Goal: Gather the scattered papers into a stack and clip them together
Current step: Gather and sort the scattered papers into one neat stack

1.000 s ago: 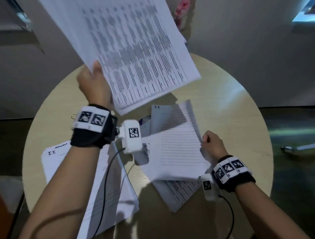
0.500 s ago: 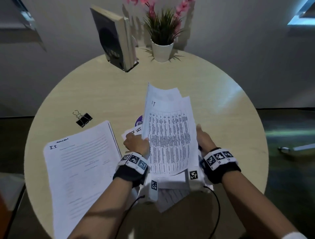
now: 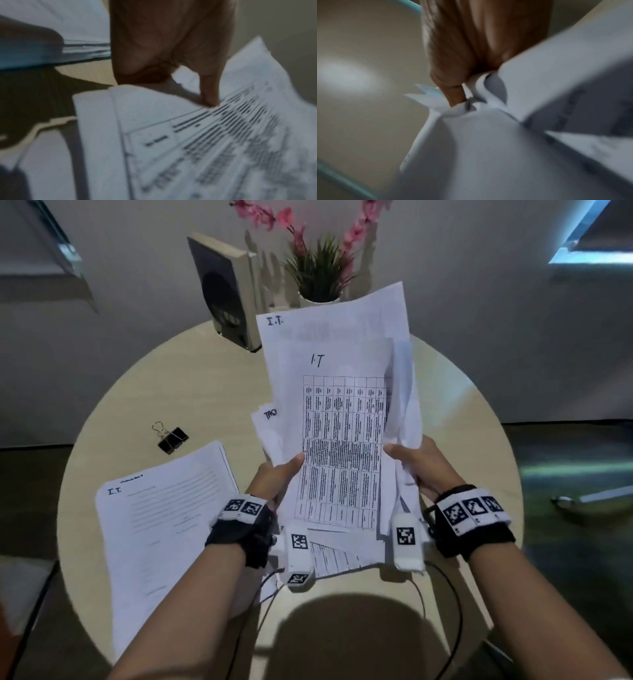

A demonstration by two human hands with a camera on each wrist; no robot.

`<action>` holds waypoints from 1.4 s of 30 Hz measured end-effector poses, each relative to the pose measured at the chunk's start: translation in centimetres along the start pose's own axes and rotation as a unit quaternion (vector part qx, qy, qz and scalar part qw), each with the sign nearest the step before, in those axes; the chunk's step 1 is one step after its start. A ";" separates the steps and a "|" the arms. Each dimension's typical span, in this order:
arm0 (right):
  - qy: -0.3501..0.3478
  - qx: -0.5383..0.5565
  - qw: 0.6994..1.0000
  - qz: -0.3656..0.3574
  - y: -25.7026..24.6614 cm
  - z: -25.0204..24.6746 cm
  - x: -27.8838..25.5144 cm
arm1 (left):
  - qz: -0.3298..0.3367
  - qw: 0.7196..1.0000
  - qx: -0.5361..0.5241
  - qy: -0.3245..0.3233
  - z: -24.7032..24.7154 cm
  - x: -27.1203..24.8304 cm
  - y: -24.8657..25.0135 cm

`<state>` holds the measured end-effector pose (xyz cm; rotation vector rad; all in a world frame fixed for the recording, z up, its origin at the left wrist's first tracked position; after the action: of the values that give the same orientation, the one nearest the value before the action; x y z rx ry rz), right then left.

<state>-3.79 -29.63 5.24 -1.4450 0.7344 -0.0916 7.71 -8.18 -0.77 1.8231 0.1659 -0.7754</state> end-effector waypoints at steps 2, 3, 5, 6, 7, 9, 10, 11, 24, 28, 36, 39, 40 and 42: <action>-0.017 0.005 1.000 0.006 0.7 -0.4 -0.3 | 0.023 0.999 0.019 0.016 0.0 -0.2 1.2; -0.034 -0.001 0.999 0.027 1.4 -0.3 -0.4 | 0.034 0.998 0.028 0.033 -0.2 -0.2 1.6; -0.075 -0.078 0.991 0.072 3.6 -0.1 -1.0 | 0.041 0.998 0.023 0.050 -0.6 0.0 1.7; -0.089 -0.139 0.982 0.090 4.9 0.0 -1.2 | 0.035 0.998 0.020 0.050 -0.7 0.0 1.6; -0.093 -0.184 0.973 0.100 6.3 0.2 -1.3 | 0.028 0.998 0.024 0.050 -0.8 -0.1 1.5; -0.027 -0.236 0.967 0.096 8.5 0.1 -1.2 | 0.015 0.997 0.050 0.051 -0.8 -0.2 1.3; 0.030 -0.228 0.969 0.087 9.2 -0.2 -1.1 | 0.012 0.997 0.061 0.055 -0.9 -0.1 1.3; 0.098 -0.183 0.974 0.095 10.0 -0.8 -0.9 | 0.014 0.995 0.073 0.065 -1.1 -0.1 1.4; -0.019 -0.172 0.984 0.053 11.3 1.5 -1.3 | -0.077 0.988 0.117 0.066 -2.0 0.4 -0.9; 0.153 -0.329 0.932 -0.018 10.7 0.4 -0.3 | -0.066 0.990 0.114 0.054 -2.3 0.8 -1.8; 0.456 -0.162 0.861 -0.160 -1.9 -8.7 -0.6 | -0.056 0.968 0.239 0.048 -2.9 0.6 -1.7; 0.474 -0.111 0.859 -0.160 -5.0 -10.7 0.2 | -0.045 0.968 0.247 0.025 -2.3 0.7 -1.8; 0.465 -0.109 0.867 -0.142 -4.8 -10.7 0.8 | -0.051 0.969 0.241 0.021 -2.2 0.9 -1.9; 0.427 -0.165 0.884 -0.094 -3.3 -9.5 2.0 | -0.049 0.973 0.227 0.007 -1.9 1.2 -1.8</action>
<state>-5.86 -39.32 7.94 -1.8003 1.3670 -0.8323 8.57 -6.07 -2.51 2.2663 0.0920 -0.9236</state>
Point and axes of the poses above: each hand's wrist, its own x-axis towards the middle knuckle, its own z-axis out of the palm, y = z × x, the point moved 4 cm from there along x, towards the middle knuckle, and after that the axes turned 4 degrees about z, right-handed, at the moved point
